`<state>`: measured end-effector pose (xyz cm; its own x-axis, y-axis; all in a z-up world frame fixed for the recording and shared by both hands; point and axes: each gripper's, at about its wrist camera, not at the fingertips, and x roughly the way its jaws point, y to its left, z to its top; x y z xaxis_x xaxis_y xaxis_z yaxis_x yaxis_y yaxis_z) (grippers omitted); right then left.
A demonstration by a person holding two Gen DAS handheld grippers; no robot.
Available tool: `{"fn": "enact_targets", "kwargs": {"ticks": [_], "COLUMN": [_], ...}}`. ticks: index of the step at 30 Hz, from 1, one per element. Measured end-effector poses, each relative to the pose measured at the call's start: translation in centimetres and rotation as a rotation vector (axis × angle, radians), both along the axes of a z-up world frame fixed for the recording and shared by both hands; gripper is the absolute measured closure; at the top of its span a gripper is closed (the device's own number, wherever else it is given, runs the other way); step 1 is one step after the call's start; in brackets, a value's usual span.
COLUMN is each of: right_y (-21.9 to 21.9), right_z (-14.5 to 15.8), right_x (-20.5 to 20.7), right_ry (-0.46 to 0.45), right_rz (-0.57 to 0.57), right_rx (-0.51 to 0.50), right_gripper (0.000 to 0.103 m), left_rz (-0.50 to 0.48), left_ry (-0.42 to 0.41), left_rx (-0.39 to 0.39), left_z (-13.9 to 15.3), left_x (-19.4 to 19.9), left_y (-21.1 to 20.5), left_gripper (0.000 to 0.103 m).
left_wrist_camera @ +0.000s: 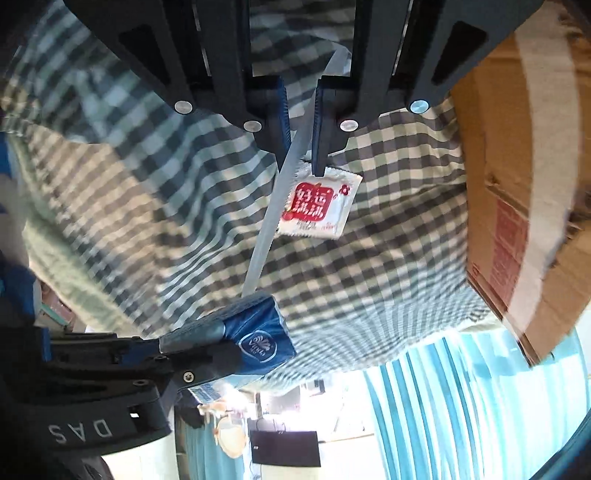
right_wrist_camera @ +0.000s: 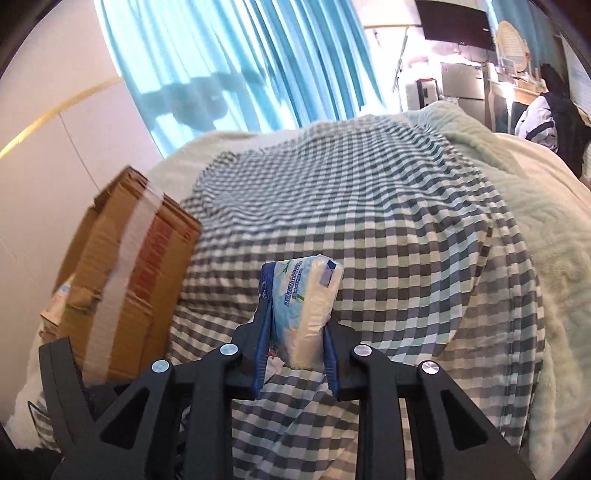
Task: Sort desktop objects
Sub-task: 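Grasp the blue tissue pack with right tool while left grasps a white strip, then lift and carry the tissue pack and white strip over the cardboard box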
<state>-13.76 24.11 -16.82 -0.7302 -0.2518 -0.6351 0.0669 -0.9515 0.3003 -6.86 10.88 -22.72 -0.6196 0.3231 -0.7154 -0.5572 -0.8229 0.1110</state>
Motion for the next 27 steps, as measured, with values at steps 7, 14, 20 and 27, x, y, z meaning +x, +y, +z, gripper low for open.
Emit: {"fn": "enact_targets", "kwargs": {"ticks": [7,14,20,27], "right_y": [0.2,-0.5,-2.6,-6.0], "right_z": [3.2,5.1,8.7,12.7], "right_x": [4.4,9.6,14.0,17.6], "right_ry": [0.135,0.176,0.233,0.309], "right_rz": [-0.115,-0.205,-0.229,-0.232], "right_rx": [-0.019,-0.011,0.005,0.033], "right_gripper": [0.079,0.079,0.079,0.079], "left_rz": [-0.006,0.027,0.037,0.038], "left_ry": [0.008,0.048,0.114,0.187], "left_rx": [0.045,0.148,0.209,0.269], "left_z": [3.1,6.3,10.4,15.8], "left_x": [1.2,2.8,5.2,8.0], "left_y": [-0.7,-3.7,-6.1,-9.5], "left_gripper": [0.100,0.101,0.100,0.100]}}
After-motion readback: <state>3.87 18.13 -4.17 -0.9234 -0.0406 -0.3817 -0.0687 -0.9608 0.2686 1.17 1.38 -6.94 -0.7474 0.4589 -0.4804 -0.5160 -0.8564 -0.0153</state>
